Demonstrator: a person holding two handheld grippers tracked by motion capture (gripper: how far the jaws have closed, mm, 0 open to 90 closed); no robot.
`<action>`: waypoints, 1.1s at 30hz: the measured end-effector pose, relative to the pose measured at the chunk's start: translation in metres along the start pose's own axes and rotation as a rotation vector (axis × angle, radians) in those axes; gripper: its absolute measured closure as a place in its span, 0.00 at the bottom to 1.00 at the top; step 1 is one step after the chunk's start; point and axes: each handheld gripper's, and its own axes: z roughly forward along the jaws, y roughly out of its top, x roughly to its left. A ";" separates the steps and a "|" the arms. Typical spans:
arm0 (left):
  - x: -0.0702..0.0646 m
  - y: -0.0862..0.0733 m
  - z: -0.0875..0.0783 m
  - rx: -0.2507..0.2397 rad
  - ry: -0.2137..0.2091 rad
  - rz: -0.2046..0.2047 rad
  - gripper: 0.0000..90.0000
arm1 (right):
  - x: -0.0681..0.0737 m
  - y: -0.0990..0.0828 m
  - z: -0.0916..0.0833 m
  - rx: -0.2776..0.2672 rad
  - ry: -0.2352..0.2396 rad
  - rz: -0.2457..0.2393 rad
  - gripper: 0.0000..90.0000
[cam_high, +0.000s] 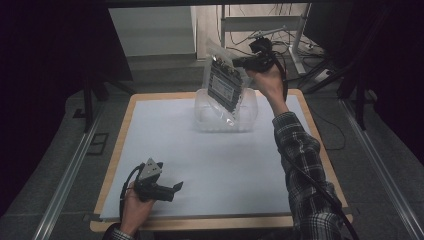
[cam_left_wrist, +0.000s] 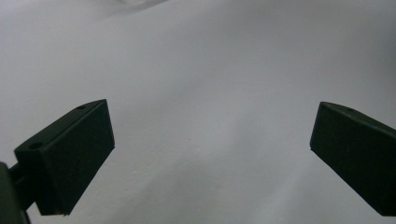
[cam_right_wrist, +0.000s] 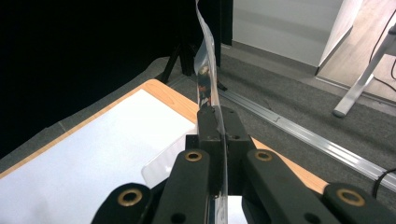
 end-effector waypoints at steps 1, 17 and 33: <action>0.000 0.000 0.000 0.000 0.000 0.001 0.00 | -0.001 -0.001 0.003 0.004 -0.005 0.001 0.99; -0.001 0.000 0.001 0.005 -0.003 0.005 0.00 | 0.002 -0.013 0.043 0.073 -0.002 -0.004 0.99; -0.003 0.001 0.004 0.021 -0.005 0.016 0.00 | -0.021 -0.027 0.053 0.102 -0.014 0.103 0.98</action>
